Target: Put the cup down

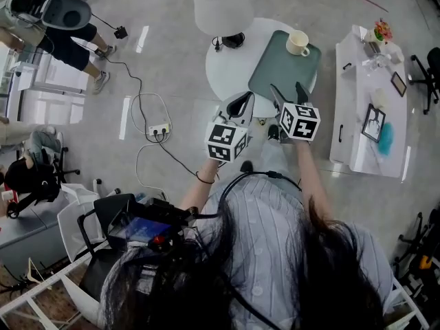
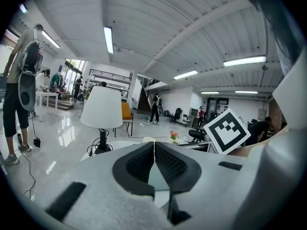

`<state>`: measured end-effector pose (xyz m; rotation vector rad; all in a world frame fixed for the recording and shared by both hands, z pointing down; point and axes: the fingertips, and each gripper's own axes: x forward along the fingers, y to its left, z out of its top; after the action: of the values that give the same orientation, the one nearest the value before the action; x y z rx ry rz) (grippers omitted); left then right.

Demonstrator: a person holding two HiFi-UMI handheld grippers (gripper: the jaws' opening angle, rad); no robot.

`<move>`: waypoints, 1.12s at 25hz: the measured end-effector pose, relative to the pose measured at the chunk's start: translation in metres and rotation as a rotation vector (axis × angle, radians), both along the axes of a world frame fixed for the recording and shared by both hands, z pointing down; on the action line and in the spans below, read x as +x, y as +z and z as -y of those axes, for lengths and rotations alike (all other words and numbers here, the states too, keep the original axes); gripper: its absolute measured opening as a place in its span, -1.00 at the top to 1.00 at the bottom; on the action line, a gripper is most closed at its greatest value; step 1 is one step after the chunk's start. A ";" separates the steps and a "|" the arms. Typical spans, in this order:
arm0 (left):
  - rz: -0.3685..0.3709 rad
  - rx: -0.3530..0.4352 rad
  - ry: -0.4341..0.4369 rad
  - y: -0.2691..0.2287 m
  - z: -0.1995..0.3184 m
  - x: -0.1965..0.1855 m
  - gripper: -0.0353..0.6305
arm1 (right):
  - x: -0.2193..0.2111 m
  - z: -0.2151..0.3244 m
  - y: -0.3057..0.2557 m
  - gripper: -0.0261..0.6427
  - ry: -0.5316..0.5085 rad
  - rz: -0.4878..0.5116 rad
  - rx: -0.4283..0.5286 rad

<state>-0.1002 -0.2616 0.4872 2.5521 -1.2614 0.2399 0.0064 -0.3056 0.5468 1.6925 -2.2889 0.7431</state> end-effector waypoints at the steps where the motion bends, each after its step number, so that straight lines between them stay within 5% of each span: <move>1: -0.003 0.002 0.005 0.000 -0.007 -0.004 0.84 | -0.005 -0.009 -0.001 -0.25 0.002 0.004 0.002; 5: -0.008 -0.002 0.019 0.002 -0.035 -0.020 0.84 | -0.020 -0.043 -0.007 0.13 0.039 0.009 0.013; 12: -0.047 -0.014 0.046 0.003 -0.074 -0.017 0.84 | -0.022 -0.096 -0.021 0.49 0.041 0.015 0.049; 28: -0.082 -0.074 0.095 0.015 -0.129 0.014 0.84 | 0.008 -0.170 -0.011 0.60 0.105 0.021 -0.037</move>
<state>-0.0864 -0.1324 0.5021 2.5347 -1.0835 0.1958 0.0147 -0.1358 0.5361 1.8082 -2.1999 0.8229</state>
